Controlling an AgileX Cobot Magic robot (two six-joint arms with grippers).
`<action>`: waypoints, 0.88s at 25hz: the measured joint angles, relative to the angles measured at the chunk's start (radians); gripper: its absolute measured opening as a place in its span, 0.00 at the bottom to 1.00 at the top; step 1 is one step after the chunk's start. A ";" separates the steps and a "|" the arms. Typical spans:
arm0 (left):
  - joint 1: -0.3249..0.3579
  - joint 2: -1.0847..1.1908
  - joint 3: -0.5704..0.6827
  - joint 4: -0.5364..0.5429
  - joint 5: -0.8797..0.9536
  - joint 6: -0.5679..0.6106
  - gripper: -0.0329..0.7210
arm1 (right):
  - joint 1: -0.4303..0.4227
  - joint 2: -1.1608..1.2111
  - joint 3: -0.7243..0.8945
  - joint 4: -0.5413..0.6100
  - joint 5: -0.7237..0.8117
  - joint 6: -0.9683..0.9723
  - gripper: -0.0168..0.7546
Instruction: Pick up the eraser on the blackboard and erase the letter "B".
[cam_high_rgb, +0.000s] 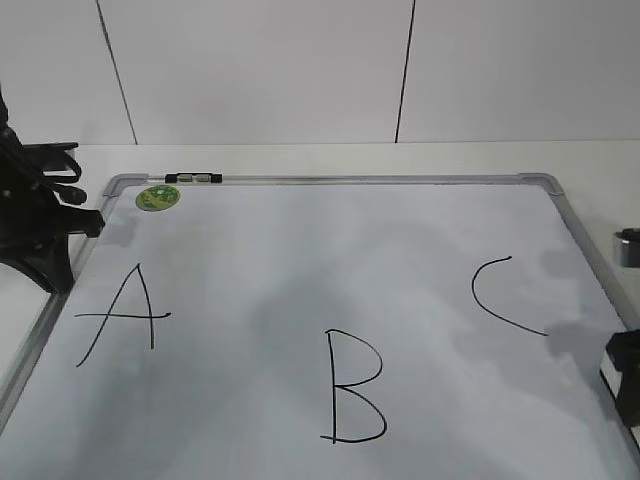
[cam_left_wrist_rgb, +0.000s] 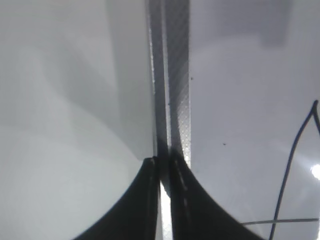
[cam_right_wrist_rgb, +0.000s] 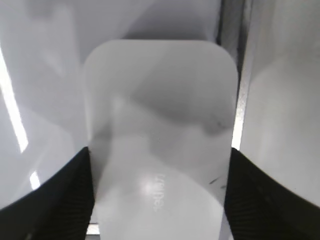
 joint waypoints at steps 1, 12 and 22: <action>0.000 0.000 0.000 0.000 0.000 0.000 0.07 | 0.000 0.000 -0.015 0.000 0.014 0.000 0.74; 0.000 0.000 0.000 -0.002 0.000 0.000 0.07 | 0.000 0.000 -0.190 0.091 0.124 -0.005 0.74; 0.000 0.000 0.000 -0.003 0.002 0.000 0.07 | 0.160 0.042 -0.236 0.194 0.111 -0.052 0.73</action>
